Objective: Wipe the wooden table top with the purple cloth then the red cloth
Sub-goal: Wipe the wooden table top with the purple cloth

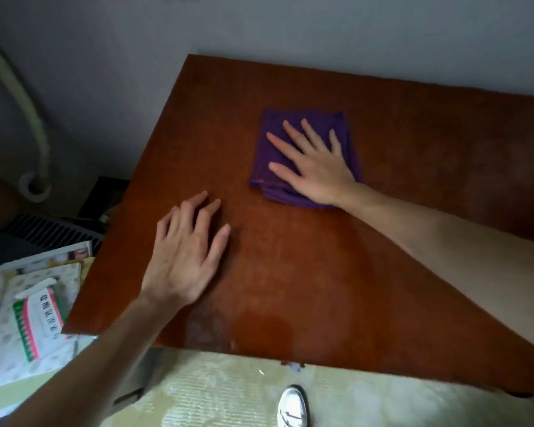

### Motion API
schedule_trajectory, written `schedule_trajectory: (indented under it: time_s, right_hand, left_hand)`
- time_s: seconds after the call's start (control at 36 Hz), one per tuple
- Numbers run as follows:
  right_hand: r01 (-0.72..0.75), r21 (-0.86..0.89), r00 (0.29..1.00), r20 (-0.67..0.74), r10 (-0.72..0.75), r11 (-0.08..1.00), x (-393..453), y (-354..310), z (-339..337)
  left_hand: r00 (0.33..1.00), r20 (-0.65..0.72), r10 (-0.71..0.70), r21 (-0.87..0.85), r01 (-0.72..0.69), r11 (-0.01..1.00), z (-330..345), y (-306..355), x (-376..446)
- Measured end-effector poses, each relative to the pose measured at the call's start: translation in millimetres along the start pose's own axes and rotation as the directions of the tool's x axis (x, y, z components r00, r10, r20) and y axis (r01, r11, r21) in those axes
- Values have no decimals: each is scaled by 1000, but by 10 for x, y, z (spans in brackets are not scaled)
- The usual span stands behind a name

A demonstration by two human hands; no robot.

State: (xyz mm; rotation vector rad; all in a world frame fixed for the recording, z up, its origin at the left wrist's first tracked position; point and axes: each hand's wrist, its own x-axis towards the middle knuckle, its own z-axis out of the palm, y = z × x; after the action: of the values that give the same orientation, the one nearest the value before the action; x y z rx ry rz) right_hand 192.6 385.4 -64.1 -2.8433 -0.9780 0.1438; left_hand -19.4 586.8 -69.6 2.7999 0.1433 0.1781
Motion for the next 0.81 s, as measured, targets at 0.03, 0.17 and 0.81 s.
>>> schedule_trajectory:
  time_s: [0.03,0.17,0.81]
  right_hand:
    - [13,-8,1000,0,-13,1000,-251,-89,44]
    - [140,-62,990,-22,-142,988,-1624,-494,218]
    - [241,-109,970,57,-236,964,112,1562,-270]
  left_hand:
    - [1000,-28,1,-20,-2,1000,-11,9,-17]
    - [993,-77,94,-23,-96,995,-65,91,-122]
    - [952,99,290,-128,-276,952,387,925,430]
